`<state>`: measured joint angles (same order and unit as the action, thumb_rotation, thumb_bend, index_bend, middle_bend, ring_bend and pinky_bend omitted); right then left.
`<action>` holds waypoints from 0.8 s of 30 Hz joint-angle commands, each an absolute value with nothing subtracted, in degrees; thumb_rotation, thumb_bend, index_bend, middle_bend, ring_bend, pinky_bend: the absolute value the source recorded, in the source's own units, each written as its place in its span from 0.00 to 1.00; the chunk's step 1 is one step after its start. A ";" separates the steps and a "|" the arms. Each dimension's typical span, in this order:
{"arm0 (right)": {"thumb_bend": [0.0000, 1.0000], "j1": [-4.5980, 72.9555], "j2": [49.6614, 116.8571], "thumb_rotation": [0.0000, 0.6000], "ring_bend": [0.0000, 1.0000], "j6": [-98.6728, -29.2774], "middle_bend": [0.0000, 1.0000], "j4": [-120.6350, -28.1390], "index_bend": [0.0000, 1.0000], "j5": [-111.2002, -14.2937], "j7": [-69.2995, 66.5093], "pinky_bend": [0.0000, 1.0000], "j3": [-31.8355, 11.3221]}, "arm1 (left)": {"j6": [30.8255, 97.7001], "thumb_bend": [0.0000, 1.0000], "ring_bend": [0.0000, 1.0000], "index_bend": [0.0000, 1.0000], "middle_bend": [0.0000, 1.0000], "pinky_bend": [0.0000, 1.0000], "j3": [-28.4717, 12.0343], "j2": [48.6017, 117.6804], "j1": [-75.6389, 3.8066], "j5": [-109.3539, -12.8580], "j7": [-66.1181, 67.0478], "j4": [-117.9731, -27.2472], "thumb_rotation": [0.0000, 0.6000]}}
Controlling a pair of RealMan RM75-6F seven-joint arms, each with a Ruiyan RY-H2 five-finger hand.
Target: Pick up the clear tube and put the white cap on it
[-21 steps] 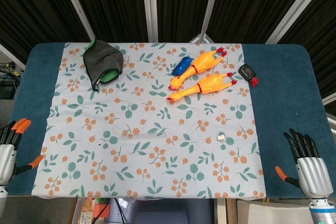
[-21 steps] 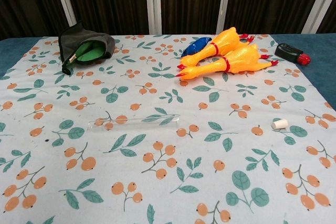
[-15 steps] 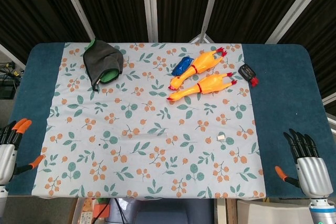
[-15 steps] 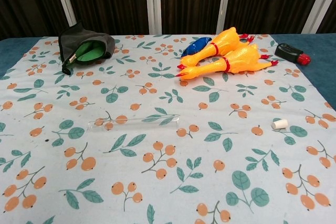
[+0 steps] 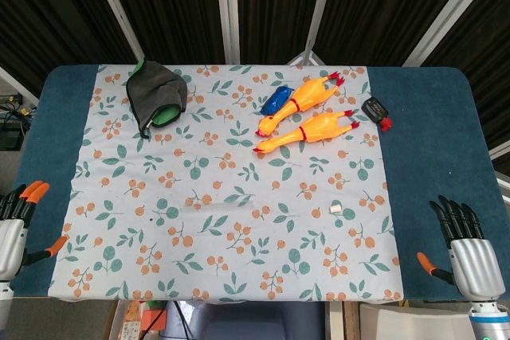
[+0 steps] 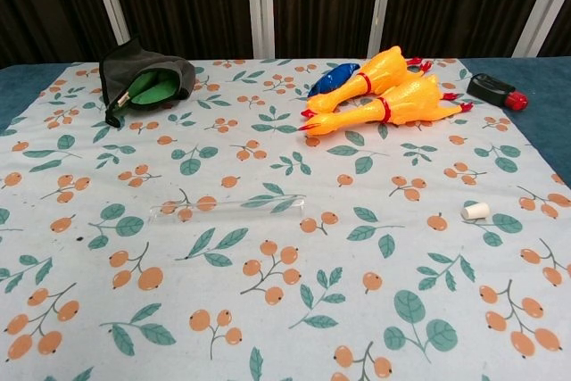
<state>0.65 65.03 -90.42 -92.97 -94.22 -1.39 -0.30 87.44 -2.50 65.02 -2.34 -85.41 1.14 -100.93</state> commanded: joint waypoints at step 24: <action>0.27 0.68 64.63 1.00 0.00 -89.34 0.00 -93.94 0.00 -91.71 -3.33 0.00 -0.80 | 71.55 0.33 0.00 0.31 0.27 0.00 -12.93 84.51 -21.44 -68.13 28.79 -101.82 1.00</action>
<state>0.69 64.65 -89.35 -93.93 -91.74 -3.30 -0.79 72.69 -11.68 81.13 -19.26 -71.18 26.12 -103.64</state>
